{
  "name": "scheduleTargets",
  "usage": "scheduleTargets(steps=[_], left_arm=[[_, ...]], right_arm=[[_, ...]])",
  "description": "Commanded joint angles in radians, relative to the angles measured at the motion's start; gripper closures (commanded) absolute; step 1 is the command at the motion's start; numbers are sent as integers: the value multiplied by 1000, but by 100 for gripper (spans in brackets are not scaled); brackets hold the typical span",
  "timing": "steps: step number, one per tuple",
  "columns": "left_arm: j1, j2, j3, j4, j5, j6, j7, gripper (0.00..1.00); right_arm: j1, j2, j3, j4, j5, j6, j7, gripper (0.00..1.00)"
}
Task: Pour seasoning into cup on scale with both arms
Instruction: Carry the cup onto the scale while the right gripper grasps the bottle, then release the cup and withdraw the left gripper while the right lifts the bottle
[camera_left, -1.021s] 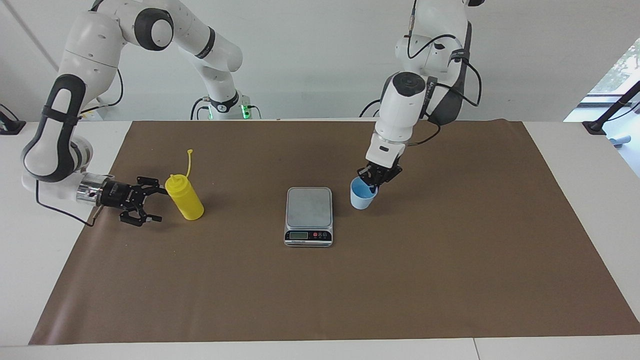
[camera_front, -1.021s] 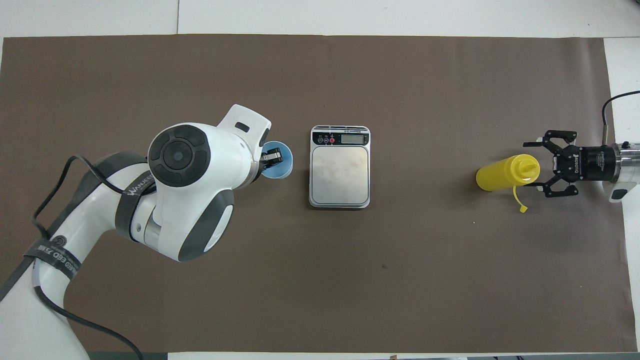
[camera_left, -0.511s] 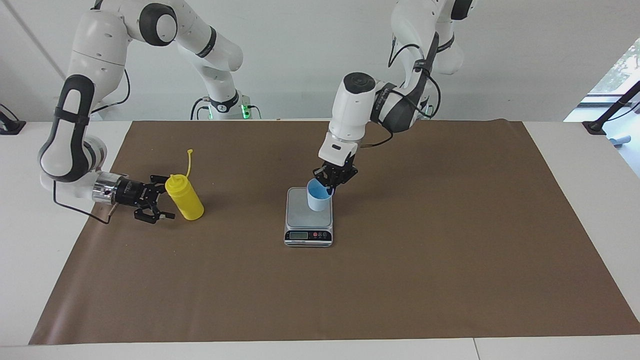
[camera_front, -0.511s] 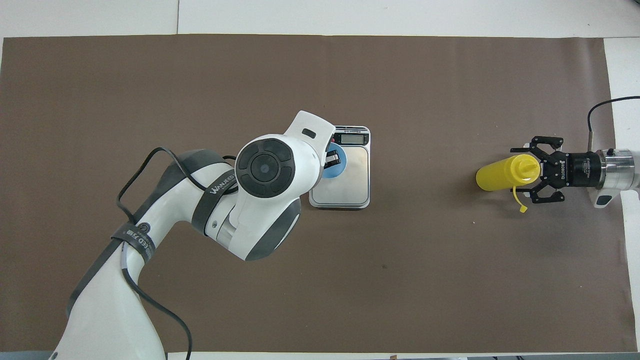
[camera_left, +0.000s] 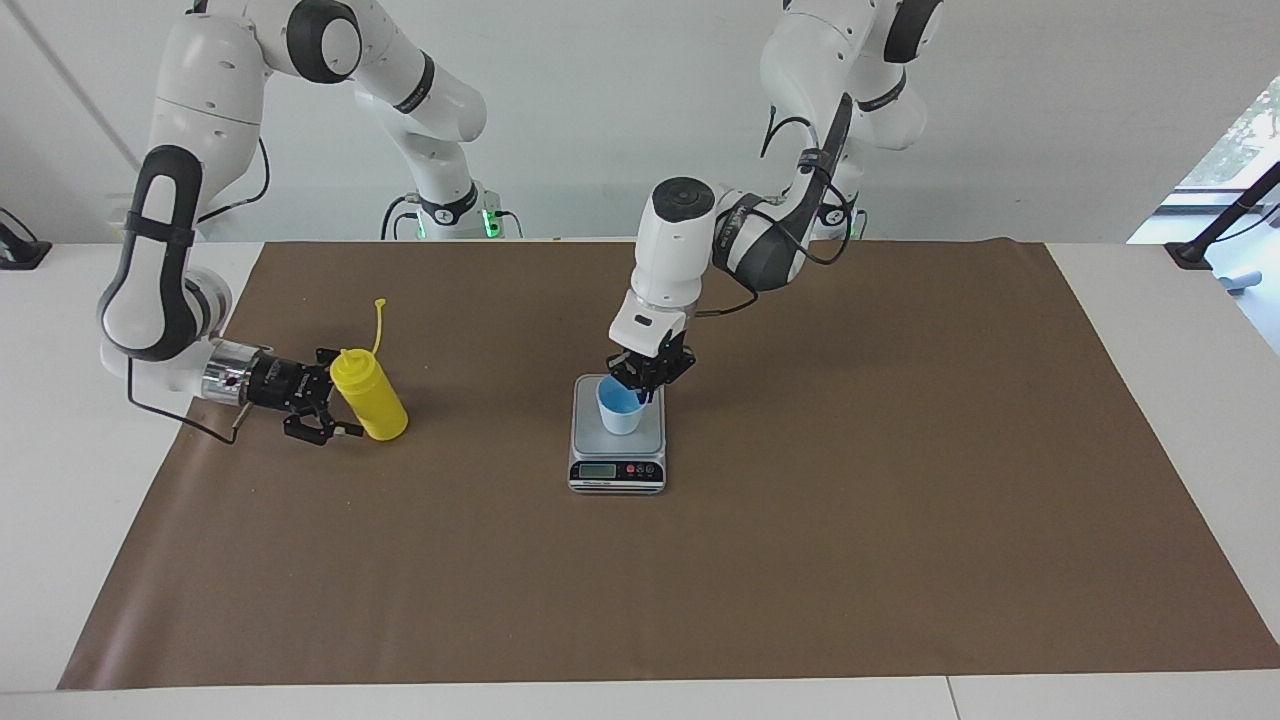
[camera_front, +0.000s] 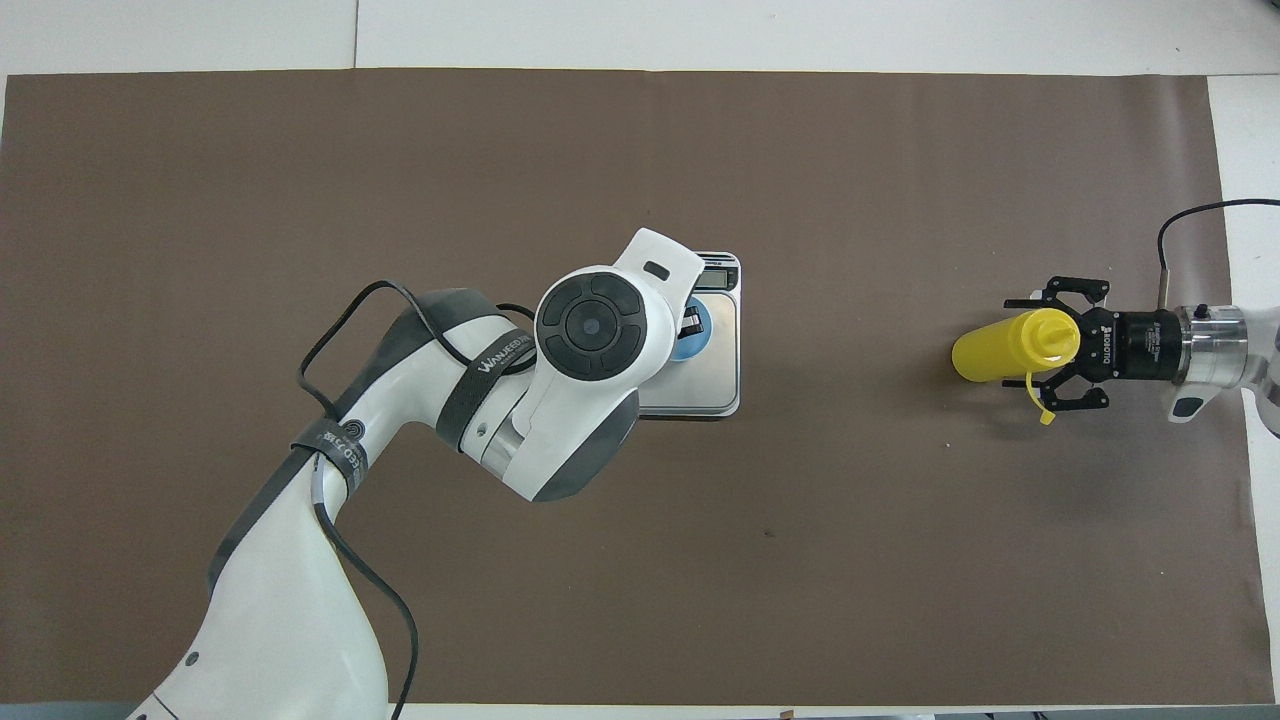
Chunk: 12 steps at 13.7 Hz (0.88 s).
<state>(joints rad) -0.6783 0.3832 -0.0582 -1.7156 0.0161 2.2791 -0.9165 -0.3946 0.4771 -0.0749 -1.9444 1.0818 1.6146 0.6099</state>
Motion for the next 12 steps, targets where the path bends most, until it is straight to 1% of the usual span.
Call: scheduleTargets(steps=[1,2,3,4,5,6,7,9,10,12], left_arm=[[-12,-15,15,11,21,-26,-2,0],[-6,-36,14,10,21,-26,1,0],[0,-61,14,8,19,-36,1,0],[6,-90,15,-4,19,-43,-1,0],[26,-127,17,-18,19,-74,2,0],[51,-159,17,-24,19,-123,10,0],[77,-187,18,-30,19,-171,42,0],[143,-234,17,-62,19,-220,169,0],[175,-257,17,-88,19,-222,226,0],[239,-303,17,-137,19,-234,310,0]], right_arm=[[-1,-32,0,-44,29,30,-33,11],[0,-32,0,-47,29,33,-42,17],[-1,-32,0,-50,29,33,-48,30],[0,-32,1,-50,29,33,-48,46],[0,-32,1,-50,29,33,-44,78],[0,-32,1,-50,35,31,-39,96],[3,-35,1,-50,53,30,-36,100],[37,-67,-2,-45,55,36,-15,100],[42,-92,-2,-44,53,51,25,100],[112,-153,-5,-38,35,135,172,100]])
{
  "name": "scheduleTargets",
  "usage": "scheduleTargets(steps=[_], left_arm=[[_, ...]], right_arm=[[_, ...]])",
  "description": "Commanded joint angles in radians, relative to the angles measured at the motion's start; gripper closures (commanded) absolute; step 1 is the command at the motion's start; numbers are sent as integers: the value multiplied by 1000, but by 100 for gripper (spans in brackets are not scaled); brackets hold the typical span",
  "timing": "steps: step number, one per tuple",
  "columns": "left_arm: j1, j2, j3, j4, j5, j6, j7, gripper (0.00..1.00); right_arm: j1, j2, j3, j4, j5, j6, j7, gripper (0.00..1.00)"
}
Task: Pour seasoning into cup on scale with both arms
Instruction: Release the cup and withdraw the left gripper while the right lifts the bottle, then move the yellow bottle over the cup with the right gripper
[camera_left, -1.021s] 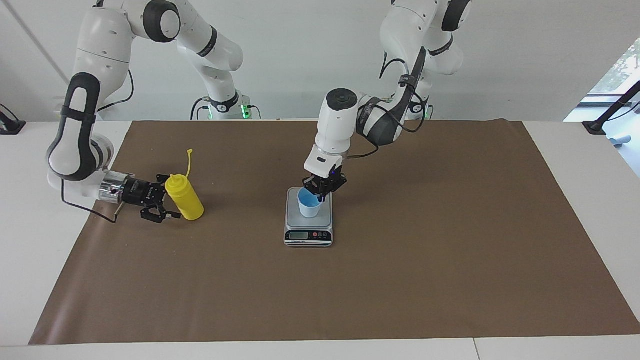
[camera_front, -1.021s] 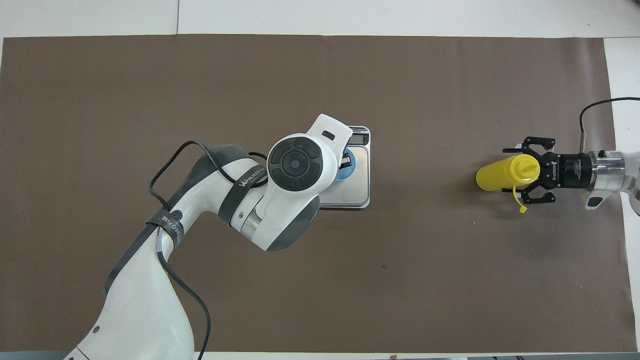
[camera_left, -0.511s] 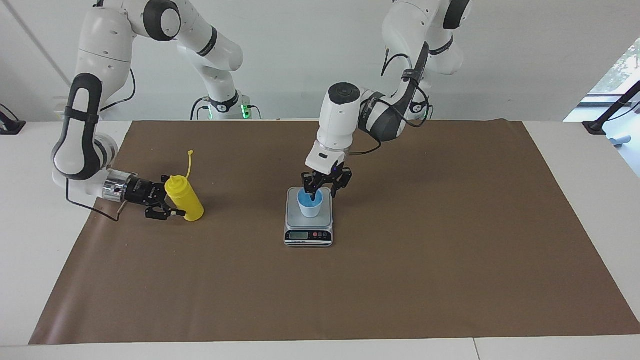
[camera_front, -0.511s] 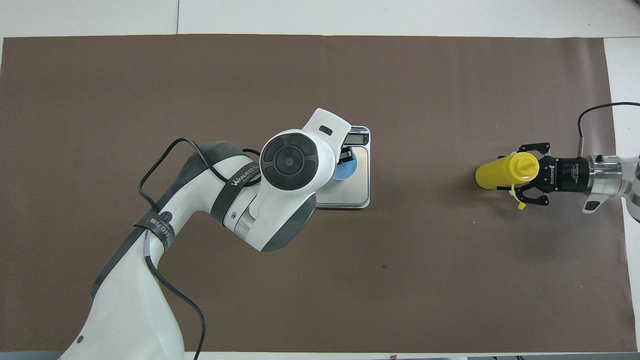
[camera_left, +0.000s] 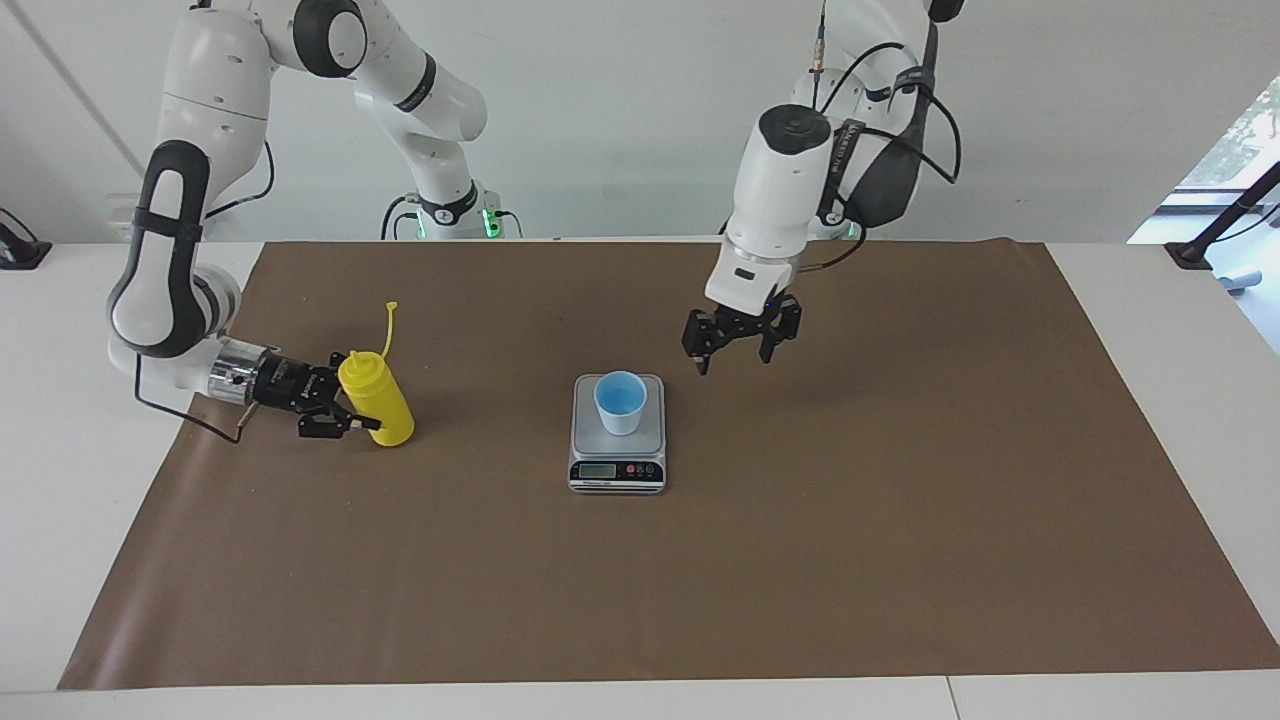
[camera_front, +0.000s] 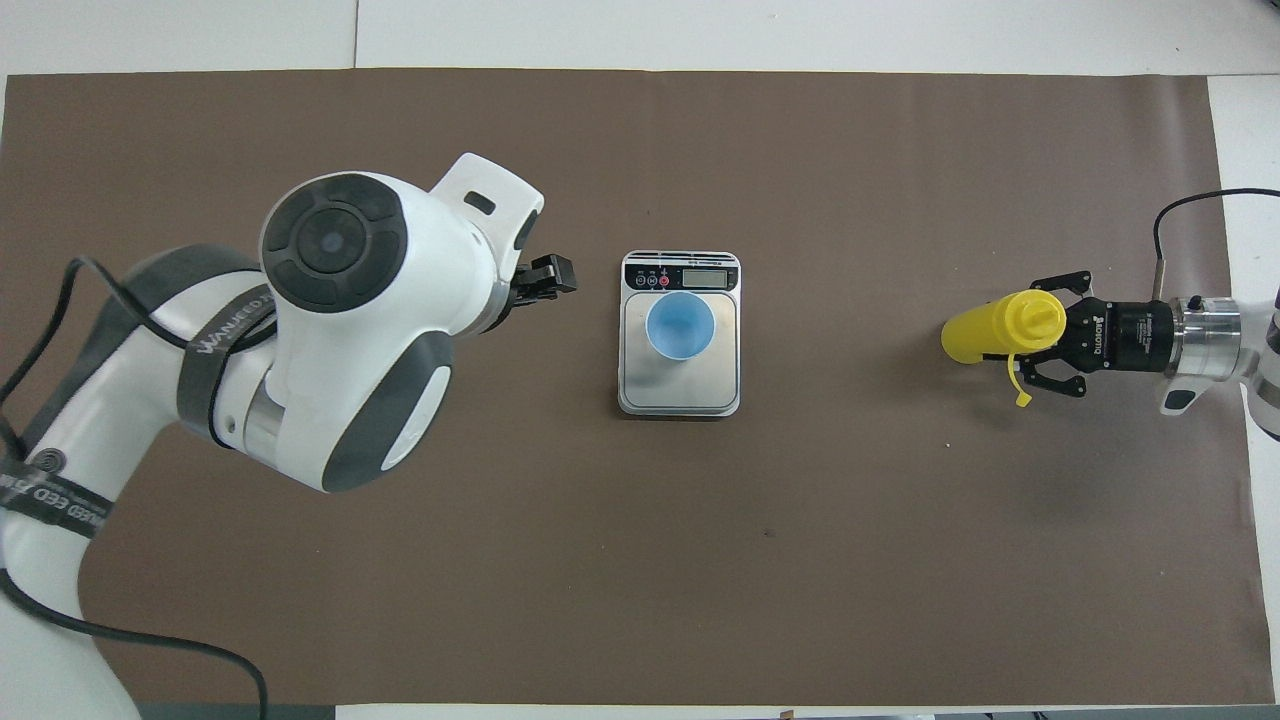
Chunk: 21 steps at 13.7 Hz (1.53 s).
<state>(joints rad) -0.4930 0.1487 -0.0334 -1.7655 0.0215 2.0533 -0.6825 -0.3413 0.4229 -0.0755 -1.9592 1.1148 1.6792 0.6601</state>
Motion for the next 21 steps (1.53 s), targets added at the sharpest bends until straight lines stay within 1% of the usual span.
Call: scheduleTargets(steps=[1,5,7,9,11,13,15,17,21], left_arm=[[95,-90,-8,-106,14,-18,125,0],[238,-146,-6,-120,12,-108,332,0],[292,-166,-5,-117,12,-137,437,0],[333,-179,0,-112,9,-176,524,0],[381,-193,3,-97,2,-212,590,0],[418,-192,4,-37,-24,-271,610,0],[450,-184,4,43,-48,-340,633,0],[459,-176,4,102,-48,-396,653,0],[459,-164,4,162,-48,-462,666,0]], right_arm=[[102,-128,-4,-21,-28,123,178,100],[270,-202,-4,-10,-166,307,441,100],[349,-210,-4,19,-271,373,592,100],[415,-201,-3,66,-408,402,764,100],[471,-197,-3,76,-533,405,785,100],[518,-197,-3,76,-613,401,789,100],[553,-199,-3,74,-645,401,811,100],[579,-200,-3,69,-684,401,810,100],[627,-199,-3,66,-794,409,816,100]])
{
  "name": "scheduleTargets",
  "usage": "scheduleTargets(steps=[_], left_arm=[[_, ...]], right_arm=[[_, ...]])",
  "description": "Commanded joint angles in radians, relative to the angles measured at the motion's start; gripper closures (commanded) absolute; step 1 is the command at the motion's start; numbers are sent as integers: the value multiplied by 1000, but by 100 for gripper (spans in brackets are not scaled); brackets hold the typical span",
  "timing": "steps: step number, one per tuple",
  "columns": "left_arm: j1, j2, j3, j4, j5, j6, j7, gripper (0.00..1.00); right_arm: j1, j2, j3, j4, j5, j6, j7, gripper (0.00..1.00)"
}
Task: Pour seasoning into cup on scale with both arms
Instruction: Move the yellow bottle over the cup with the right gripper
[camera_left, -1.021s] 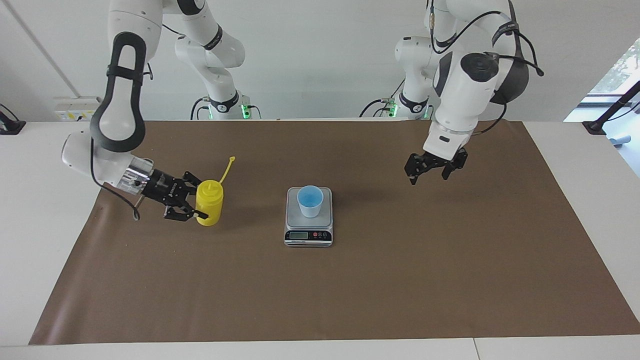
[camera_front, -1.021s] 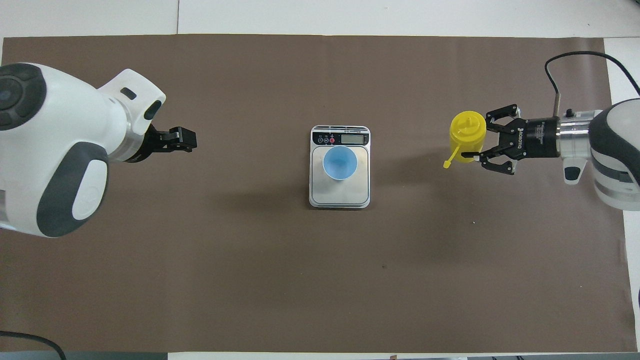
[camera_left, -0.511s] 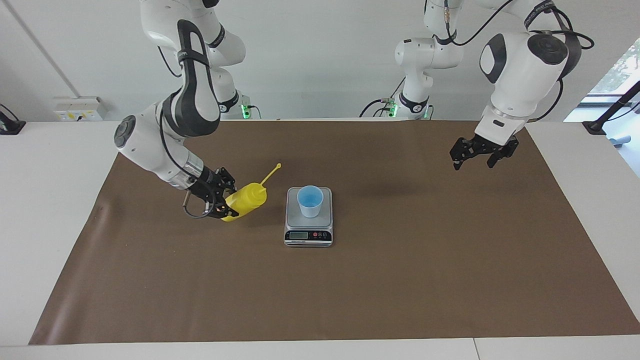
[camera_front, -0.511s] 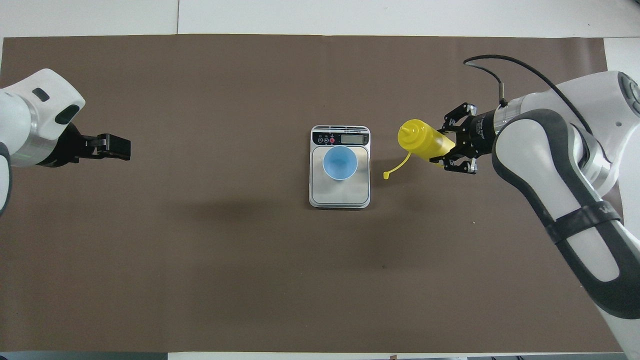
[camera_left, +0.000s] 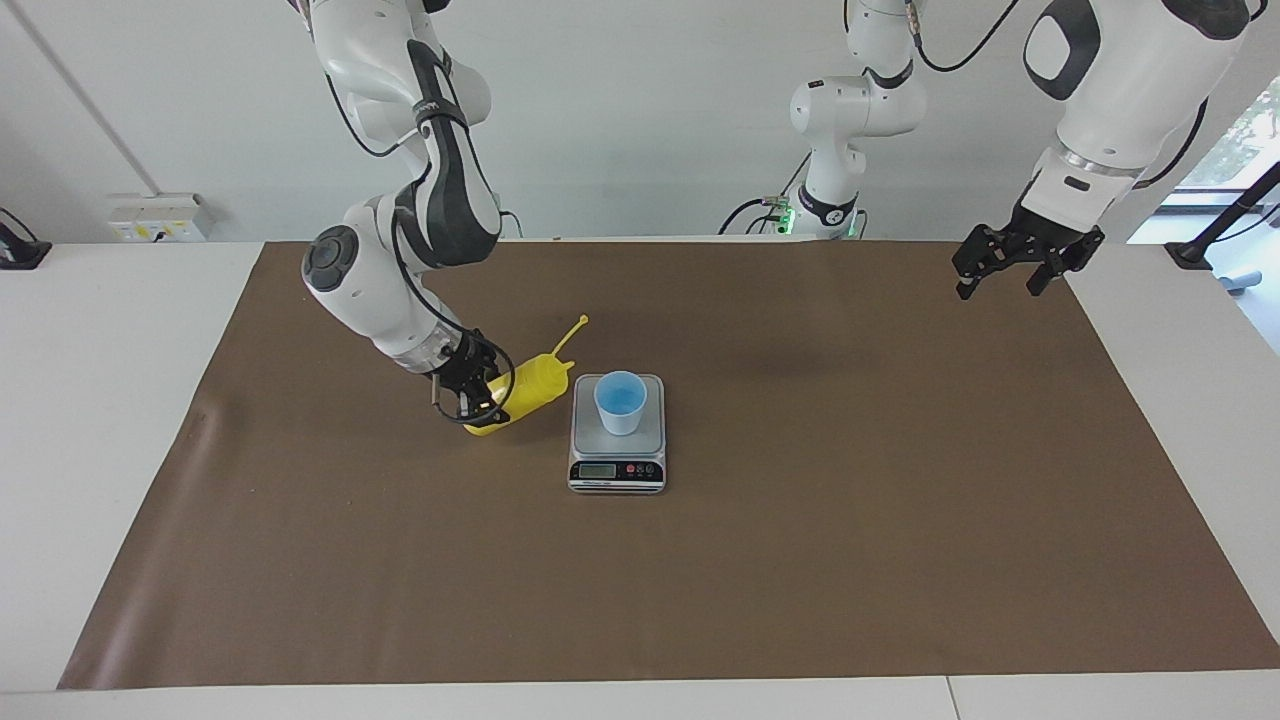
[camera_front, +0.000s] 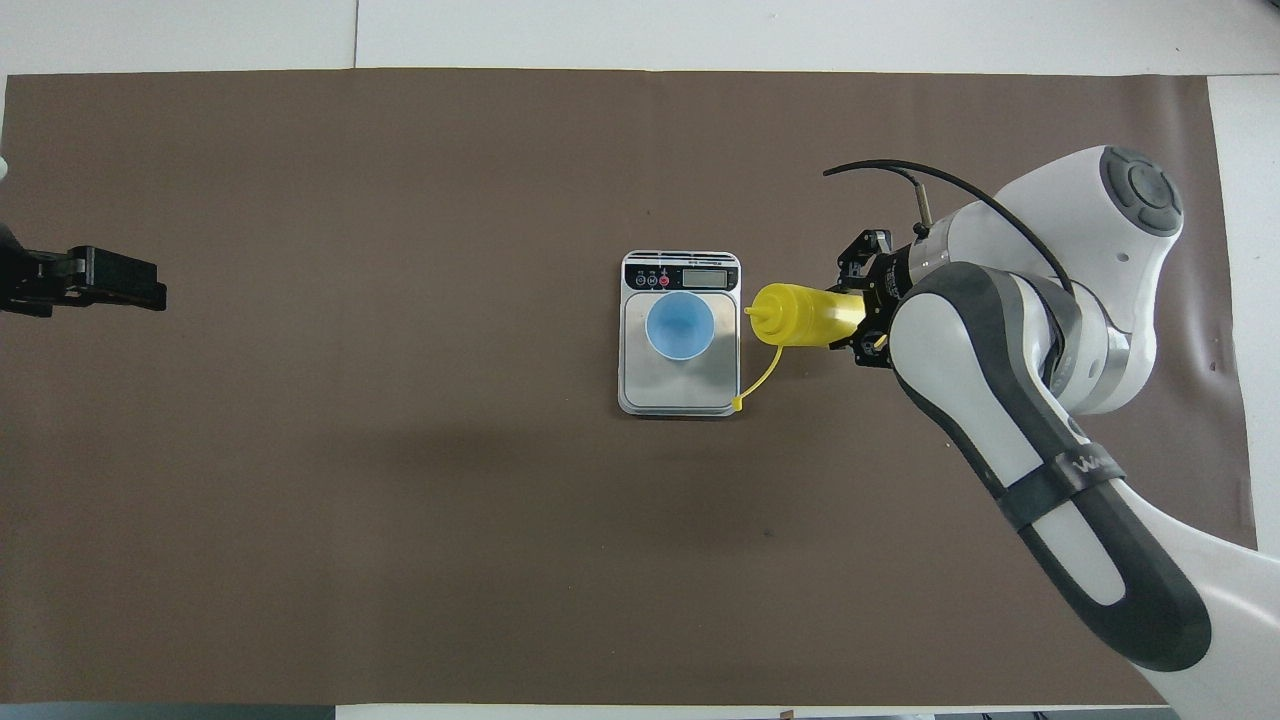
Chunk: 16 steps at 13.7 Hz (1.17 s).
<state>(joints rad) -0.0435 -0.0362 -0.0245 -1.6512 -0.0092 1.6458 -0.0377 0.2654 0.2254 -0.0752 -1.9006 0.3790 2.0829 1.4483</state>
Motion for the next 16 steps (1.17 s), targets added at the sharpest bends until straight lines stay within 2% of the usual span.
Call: scheduleTargets(steps=[1,4,7,8,16], left_arm=[[10,30,-3,66,-17,-78,21,0],[11,32,-3,76,-17,-98,21,0],[10,29,-3,71,-15,-124,25,0],[10,25,0,64,-15,-123,25,0],[7,12,1,33,-15,-113,16,0]], right_arm=[[20,2,-3,12,-86,3,32,100],[49,43,-5,76,-136,-18,124,100],[55,171,-3,294,-238,-186,226,100],[61,186,0,320,-258,-201,247,100],[118,213,2,365,-348,-245,290,100]])
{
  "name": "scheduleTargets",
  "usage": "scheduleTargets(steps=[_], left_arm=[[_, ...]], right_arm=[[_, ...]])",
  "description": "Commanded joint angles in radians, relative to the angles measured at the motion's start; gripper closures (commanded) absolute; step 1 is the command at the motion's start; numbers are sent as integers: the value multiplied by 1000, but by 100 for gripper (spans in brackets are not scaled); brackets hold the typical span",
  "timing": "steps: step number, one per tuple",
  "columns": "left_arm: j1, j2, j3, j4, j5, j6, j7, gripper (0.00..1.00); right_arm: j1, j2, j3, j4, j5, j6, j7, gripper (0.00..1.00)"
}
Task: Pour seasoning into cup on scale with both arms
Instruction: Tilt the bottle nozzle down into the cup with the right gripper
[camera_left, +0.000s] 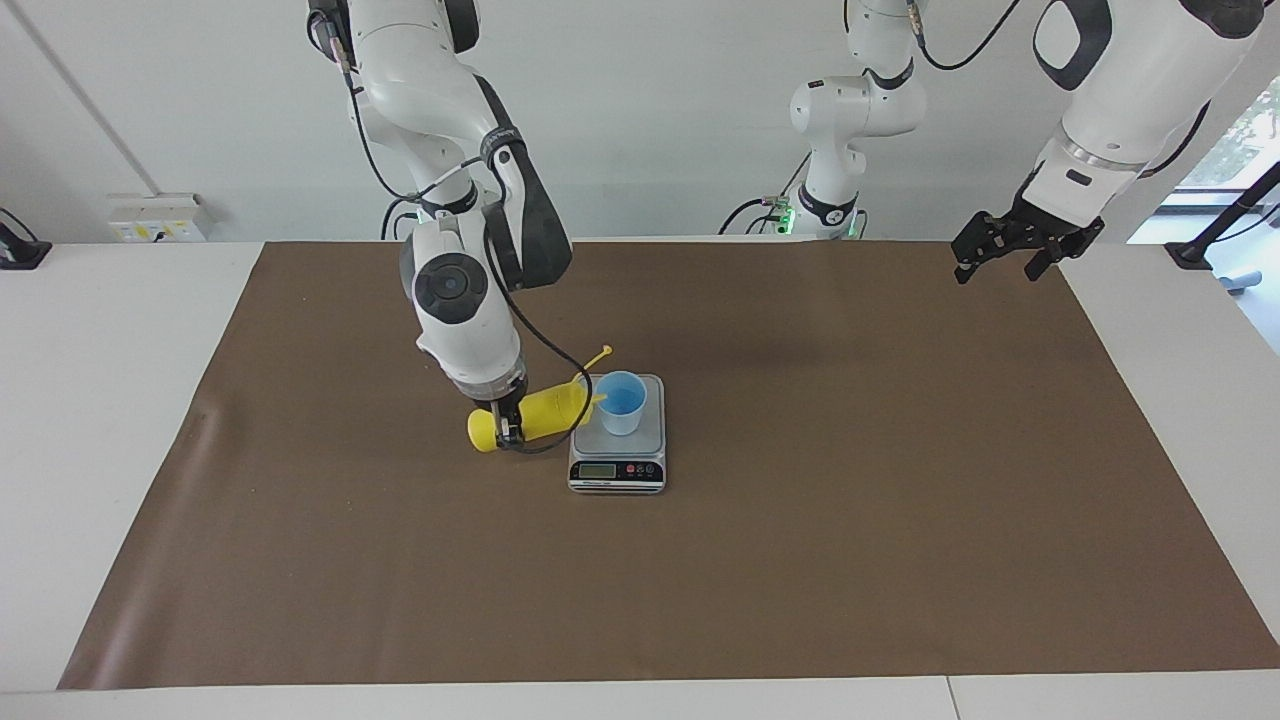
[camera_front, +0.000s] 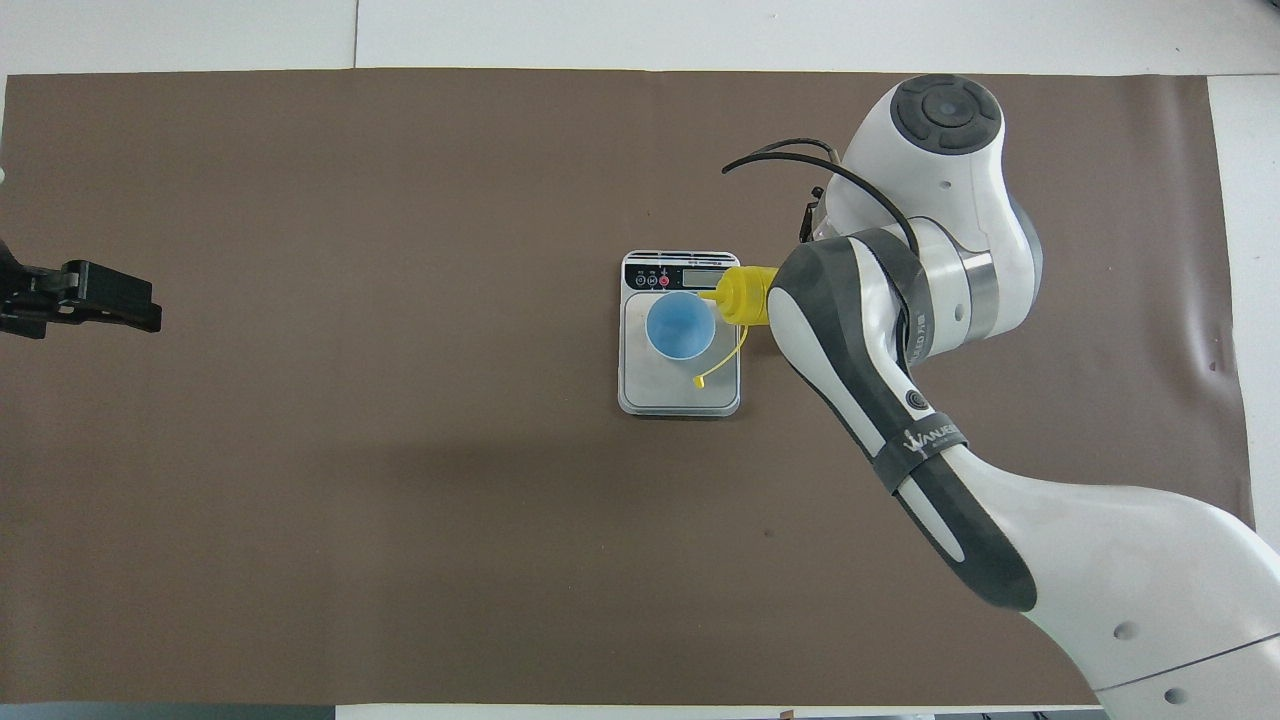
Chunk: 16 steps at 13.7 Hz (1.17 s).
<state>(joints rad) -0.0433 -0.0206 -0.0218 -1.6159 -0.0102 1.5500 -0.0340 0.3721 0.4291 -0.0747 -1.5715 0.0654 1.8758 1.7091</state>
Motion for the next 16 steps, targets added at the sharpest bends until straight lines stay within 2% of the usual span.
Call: scheduleTargets(steps=[1,8,10,13,16], left_arm=[[8,-4,-1,-2,-14,-18,12,0],[10,-21,0,-24,-13,-54,11,0],[10,-21,0,-24,-13,-56,11,0],[10,-21,0,-24,-13,-56,11,0],[10,-21,0,-24,-11,-56,11,0]], right_arm=[[11,10,1,36,-44,-44,29,100],[18,14,1,51,-130,-93,29,100],[19,37,1,96,-133,-144,44,100],[37,79,1,217,-153,-266,56,100],[93,77,1,219,-223,-283,56,100]])
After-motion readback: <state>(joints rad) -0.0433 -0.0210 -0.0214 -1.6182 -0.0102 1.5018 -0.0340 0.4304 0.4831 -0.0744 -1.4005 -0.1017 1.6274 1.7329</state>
